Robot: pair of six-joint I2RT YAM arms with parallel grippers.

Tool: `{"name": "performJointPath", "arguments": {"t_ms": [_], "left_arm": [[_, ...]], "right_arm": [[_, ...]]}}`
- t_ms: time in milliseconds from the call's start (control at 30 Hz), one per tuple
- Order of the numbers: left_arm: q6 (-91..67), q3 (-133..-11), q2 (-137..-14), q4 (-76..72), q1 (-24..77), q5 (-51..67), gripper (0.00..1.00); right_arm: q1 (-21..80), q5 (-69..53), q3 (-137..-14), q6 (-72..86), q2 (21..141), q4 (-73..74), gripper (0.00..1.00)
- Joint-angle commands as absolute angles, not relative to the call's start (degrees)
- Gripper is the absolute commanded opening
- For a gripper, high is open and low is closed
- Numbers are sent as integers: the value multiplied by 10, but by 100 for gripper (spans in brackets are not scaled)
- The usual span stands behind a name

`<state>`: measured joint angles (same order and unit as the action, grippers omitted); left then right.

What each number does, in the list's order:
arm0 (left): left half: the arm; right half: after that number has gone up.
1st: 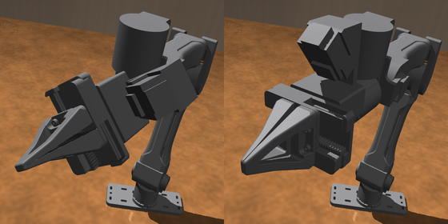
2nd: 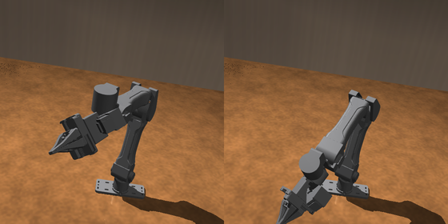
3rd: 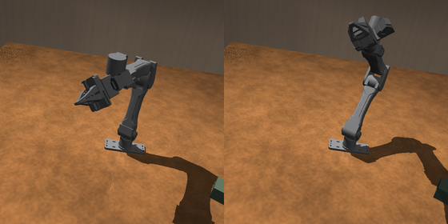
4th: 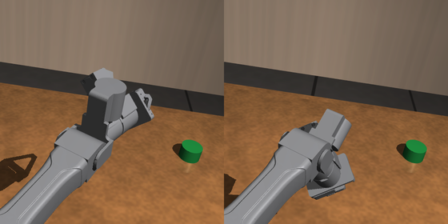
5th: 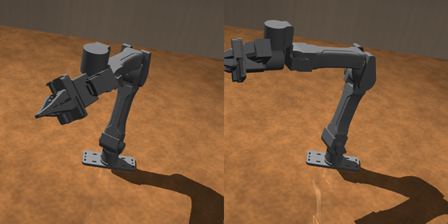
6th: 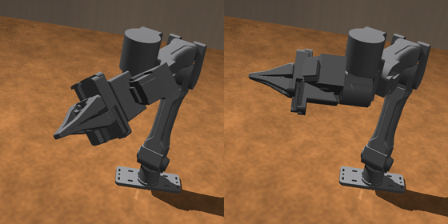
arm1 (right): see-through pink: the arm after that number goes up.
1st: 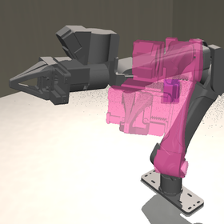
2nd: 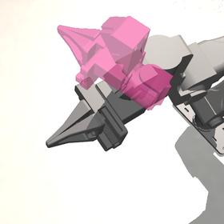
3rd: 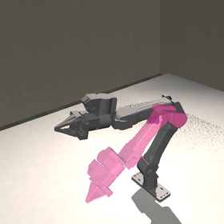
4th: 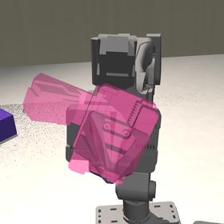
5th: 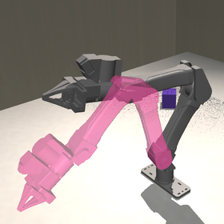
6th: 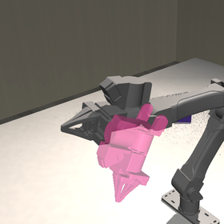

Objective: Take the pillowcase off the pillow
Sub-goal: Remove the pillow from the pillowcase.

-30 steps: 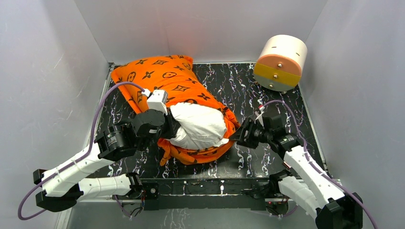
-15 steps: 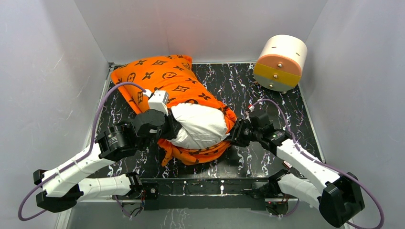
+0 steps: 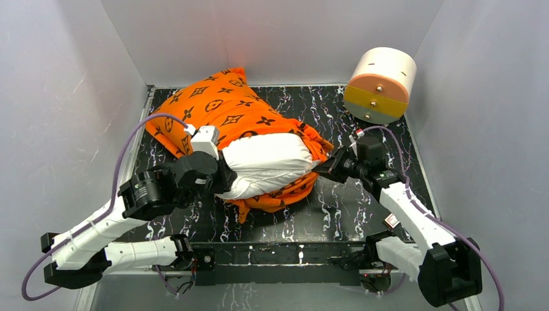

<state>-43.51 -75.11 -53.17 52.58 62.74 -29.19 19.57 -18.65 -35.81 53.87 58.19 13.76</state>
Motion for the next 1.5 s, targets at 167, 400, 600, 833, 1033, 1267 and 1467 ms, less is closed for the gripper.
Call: {"name": "performJointPath", "arguments": {"t_ms": [167, 400, 600, 833, 1033, 1267, 1467], "left_arm": [[-421, -790, -422, 552, 625, -350, 0], [-275, -826, -585, 483, 625, -191, 34], [-206, -909, -716, 532, 625, -177, 87], [-105, -1098, -854, 561, 630, -172, 98], [120, -1006, -983, 472, 708, -136, 98], [167, -837, -1025, 364, 708, -390, 98], [227, -713, -1017, 197, 697, -555, 82]], "right_arm": [[121, -161, -393, 466, 732, 129, 0], [178, -151, -411, 440, 672, 131, 0], [178, -200, -403, 440, 645, 131, 0], [178, -198, -385, 442, 616, 133, 0], [177, -197, -358, 469, 600, 116, 0], [176, -205, -354, 479, 589, 120, 0], [173, -191, -361, 476, 567, 150, 0]]}}
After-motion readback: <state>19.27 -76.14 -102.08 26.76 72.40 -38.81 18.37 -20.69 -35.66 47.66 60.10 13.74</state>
